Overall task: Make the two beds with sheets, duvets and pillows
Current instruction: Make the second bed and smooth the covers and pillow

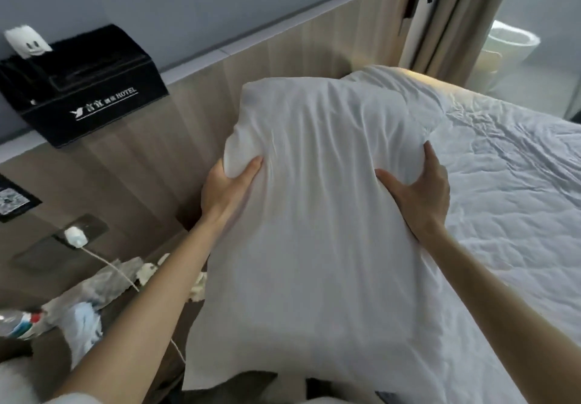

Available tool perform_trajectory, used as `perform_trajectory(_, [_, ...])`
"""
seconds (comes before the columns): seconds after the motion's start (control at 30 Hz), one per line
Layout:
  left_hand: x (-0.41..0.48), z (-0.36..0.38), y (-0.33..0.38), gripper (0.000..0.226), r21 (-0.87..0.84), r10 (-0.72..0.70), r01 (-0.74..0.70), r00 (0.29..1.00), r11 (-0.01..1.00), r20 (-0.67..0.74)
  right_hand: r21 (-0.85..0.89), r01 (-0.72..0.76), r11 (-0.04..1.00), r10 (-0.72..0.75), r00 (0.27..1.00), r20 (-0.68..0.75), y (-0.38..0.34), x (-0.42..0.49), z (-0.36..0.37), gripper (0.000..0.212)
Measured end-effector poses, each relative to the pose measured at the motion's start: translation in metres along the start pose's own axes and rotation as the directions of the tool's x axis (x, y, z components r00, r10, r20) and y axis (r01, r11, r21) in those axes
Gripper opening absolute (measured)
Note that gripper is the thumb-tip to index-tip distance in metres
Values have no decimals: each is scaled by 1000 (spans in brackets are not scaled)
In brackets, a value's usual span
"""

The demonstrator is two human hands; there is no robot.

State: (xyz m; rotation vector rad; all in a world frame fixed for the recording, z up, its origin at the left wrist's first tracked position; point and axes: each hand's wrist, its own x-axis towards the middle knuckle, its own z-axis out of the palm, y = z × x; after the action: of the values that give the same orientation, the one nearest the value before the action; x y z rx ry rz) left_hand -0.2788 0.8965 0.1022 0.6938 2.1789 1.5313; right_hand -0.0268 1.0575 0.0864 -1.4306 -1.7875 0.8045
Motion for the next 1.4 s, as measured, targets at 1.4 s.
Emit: perform_trajectory(1.4, [460, 355, 10, 53, 584, 186, -554, 800, 594, 570, -434, 110, 894, -49, 988, 149, 37, 430, 222, 56])
